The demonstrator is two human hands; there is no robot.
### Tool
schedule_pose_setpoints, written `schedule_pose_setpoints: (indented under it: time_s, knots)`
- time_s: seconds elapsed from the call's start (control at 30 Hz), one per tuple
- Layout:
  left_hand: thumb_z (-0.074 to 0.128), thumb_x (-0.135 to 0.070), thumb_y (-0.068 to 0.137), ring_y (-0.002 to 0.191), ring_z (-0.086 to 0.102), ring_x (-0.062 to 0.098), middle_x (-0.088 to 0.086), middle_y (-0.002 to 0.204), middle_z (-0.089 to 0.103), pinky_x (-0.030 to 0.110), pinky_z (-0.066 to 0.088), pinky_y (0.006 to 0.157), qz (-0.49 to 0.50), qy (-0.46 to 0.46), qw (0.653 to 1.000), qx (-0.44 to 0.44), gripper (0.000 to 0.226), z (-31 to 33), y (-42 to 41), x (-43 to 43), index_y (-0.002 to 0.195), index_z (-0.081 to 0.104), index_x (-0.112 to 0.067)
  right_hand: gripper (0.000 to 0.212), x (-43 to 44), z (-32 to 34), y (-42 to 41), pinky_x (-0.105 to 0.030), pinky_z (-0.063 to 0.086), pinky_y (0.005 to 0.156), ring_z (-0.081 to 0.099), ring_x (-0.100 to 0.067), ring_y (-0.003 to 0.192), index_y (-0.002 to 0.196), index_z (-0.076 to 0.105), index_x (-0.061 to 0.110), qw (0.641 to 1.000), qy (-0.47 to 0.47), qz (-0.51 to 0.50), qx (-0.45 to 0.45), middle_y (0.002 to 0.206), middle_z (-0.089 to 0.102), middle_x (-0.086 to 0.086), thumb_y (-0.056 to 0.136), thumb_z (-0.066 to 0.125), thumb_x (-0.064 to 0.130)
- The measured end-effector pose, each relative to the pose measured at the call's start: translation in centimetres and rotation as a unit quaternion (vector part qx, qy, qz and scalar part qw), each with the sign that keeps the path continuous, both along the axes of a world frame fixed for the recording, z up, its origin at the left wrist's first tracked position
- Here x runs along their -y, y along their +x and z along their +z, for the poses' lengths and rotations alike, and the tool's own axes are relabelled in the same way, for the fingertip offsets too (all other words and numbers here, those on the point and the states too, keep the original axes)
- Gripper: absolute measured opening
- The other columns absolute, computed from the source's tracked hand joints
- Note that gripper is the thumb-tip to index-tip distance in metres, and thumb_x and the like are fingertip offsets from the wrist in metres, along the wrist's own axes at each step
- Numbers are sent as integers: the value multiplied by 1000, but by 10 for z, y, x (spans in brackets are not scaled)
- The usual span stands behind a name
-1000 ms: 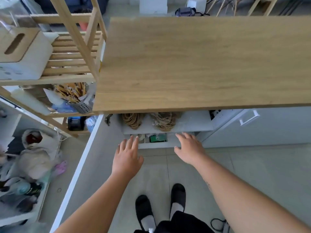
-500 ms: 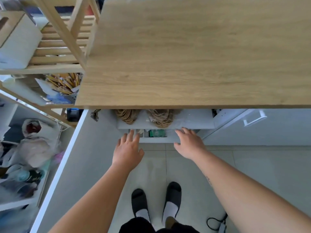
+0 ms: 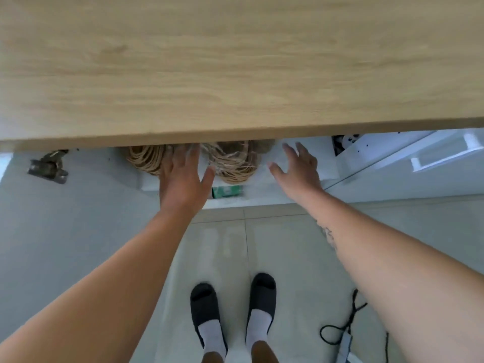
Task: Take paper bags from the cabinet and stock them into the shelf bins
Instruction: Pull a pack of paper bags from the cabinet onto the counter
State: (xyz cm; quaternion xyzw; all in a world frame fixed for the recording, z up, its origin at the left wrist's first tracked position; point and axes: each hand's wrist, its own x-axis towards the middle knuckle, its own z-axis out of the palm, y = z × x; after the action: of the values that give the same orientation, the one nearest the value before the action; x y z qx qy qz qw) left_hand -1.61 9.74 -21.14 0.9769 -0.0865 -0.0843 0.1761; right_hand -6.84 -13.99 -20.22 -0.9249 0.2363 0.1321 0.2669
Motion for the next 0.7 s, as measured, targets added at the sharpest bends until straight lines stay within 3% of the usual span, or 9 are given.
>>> schedule_pose_setpoints:
  time_s: [0.07, 0.13, 0.2, 0.27, 0.37, 0.43, 0.5, 0.57, 0.7]
  knots:
    - [37, -51, 99, 151, 15, 28, 0, 164, 21, 45, 16, 122, -16, -22, 999, 18, 59, -14, 18, 9, 153, 26, -30, 71, -1, -14, 14, -49, 24, 116, 3, -31, 150, 155, 21, 26, 1000, -7, 11, 19, 165, 5, -3, 96, 44, 57]
    - [41, -49, 100, 143, 33, 24, 0, 156, 37, 37, 31, 112, 31, -103, 994, -29, 53, -21, 30, 21, 148, 38, -27, 78, -6, -27, 31, -49, 21, 118, 7, -35, 150, 155, 20, 20, 1000, 17, -7, 5, 165, 7, -8, 94, 43, 62]
    - [46, -50, 99, 129, 49, 21, -2, 143, 51, 33, 40, 100, 119, -188, 969, -111, 49, -31, 38, 32, 142, 47, -27, 84, -6, -43, 48, -47, 30, 114, 26, -39, 143, 152, 27, 13, 996, 63, -52, -30, 159, 25, -15, 91, 41, 68]
    - [51, -53, 96, 115, 59, 21, 0, 131, 61, 35, 47, 95, 160, -226, 952, -131, 45, -46, 44, 39, 131, 53, -25, 91, -9, -56, 61, -46, 40, 107, 44, -38, 130, 145, 41, 10, 986, 125, -99, -56, 146, 44, -17, 84, 37, 78]
    - [56, -53, 93, 91, 65, 16, 1, 107, 68, 32, 52, 80, 207, -295, 924, -131, 31, -66, 55, 47, 109, 54, -26, 96, -14, -73, 69, -46, 38, 107, 38, -38, 131, 144, 44, 10, 976, 162, -134, -61, 142, 43, -14, 81, 34, 82]
    - [59, -51, 94, 77, 56, 6, -6, 94, 60, 25, 44, 64, 247, -332, 898, -149, 34, -73, 63, 52, 110, 49, -22, 95, -17, -80, 70, -45, 36, 105, 32, -36, 132, 142, 45, 8, 976, 148, -149, -54, 140, 41, -14, 83, 36, 81]
    - [65, -48, 90, 76, 55, 5, -6, 99, 59, 24, 46, 65, 282, -355, 873, -179, 45, -78, 69, 55, 119, 48, -19, 91, -19, -82, 67, -42, 36, 97, 33, -34, 129, 137, 50, 8, 978, 133, -156, -37, 135, 43, -14, 82, 39, 80]
    - [74, -49, 82, 81, 65, 12, -1, 112, 64, 24, 56, 60, 323, -394, 832, -219, 61, -83, 72, 55, 128, 49, -17, 87, -21, -81, 62, -40, 37, 93, 36, -33, 127, 134, 52, 8, 978, 140, -154, -28, 132, 43, -13, 84, 42, 77]
    - [82, -51, 71, 76, 71, 25, 19, 113, 71, 34, 58, 60, 364, -430, 766, -310, 76, -95, 58, 48, 126, 52, -7, 79, -29, -82, 44, -40, 46, 88, 52, -32, 113, 122, 61, 9, 972, 186, -142, -29, 121, 51, -14, 84, 42, 76]
